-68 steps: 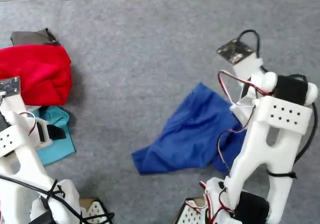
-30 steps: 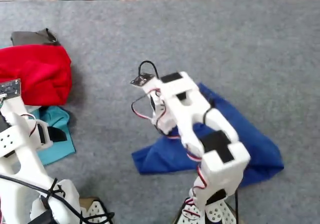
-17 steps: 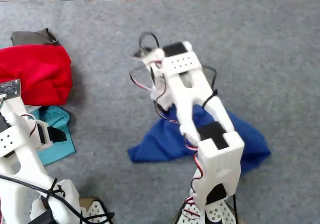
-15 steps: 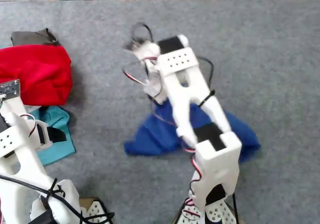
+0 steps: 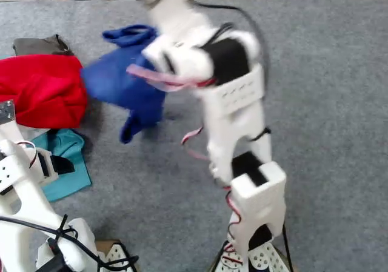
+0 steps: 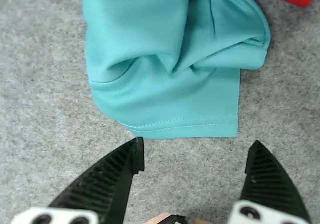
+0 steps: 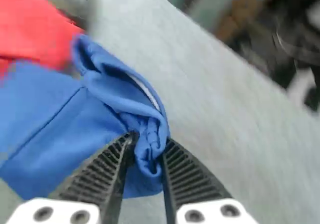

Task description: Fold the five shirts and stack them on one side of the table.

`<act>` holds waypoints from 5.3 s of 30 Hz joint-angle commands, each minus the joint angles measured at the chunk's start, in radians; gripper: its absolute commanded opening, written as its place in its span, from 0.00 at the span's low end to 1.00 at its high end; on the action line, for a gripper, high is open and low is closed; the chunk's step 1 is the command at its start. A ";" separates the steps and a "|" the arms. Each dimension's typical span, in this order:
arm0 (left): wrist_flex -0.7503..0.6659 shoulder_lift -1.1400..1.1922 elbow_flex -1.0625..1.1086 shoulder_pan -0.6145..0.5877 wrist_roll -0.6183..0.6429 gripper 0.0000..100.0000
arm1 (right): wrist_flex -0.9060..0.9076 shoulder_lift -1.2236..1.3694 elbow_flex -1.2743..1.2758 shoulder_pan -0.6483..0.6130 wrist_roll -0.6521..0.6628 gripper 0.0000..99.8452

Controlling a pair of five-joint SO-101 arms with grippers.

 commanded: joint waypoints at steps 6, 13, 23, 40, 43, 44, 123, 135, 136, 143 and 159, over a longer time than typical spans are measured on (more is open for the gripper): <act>-0.005 -0.008 -0.090 -0.002 -0.005 0.33 | -0.038 -0.013 0.667 0.350 0.089 0.01; 0.000 -0.002 -0.107 0.085 -0.002 0.33 | -0.086 -0.013 0.974 0.663 0.287 0.01; -0.003 -0.002 -0.111 0.386 0.213 0.34 | -0.083 -0.013 1.182 1.017 0.658 0.06; -0.479 0.060 0.002 1.259 0.520 0.33 | -0.141 -0.275 1.204 1.126 0.761 0.22; -0.539 0.196 -0.021 1.323 0.531 0.33 | -0.216 -0.262 1.207 1.071 0.643 0.17; -0.548 0.255 -0.039 1.330 0.548 0.33 | -0.252 -0.252 1.202 1.059 0.595 0.16; -0.305 0.638 -0.553 1.055 0.364 0.07 | -0.158 -1.260 2.009 0.836 1.063 0.16; -0.466 0.850 -0.555 1.276 0.535 0.20 | -0.382 -0.877 1.960 1.065 1.185 0.37; -0.482 0.858 -0.555 1.287 0.542 0.19 | -0.414 -0.849 1.968 1.062 1.185 0.37; -0.565 0.898 -0.558 1.297 0.597 0.14 | -0.592 -0.621 2.009 1.017 1.135 0.27; -0.367 0.913 -0.799 1.265 0.548 0.03 | -0.457 -0.423 1.716 1.040 0.931 0.02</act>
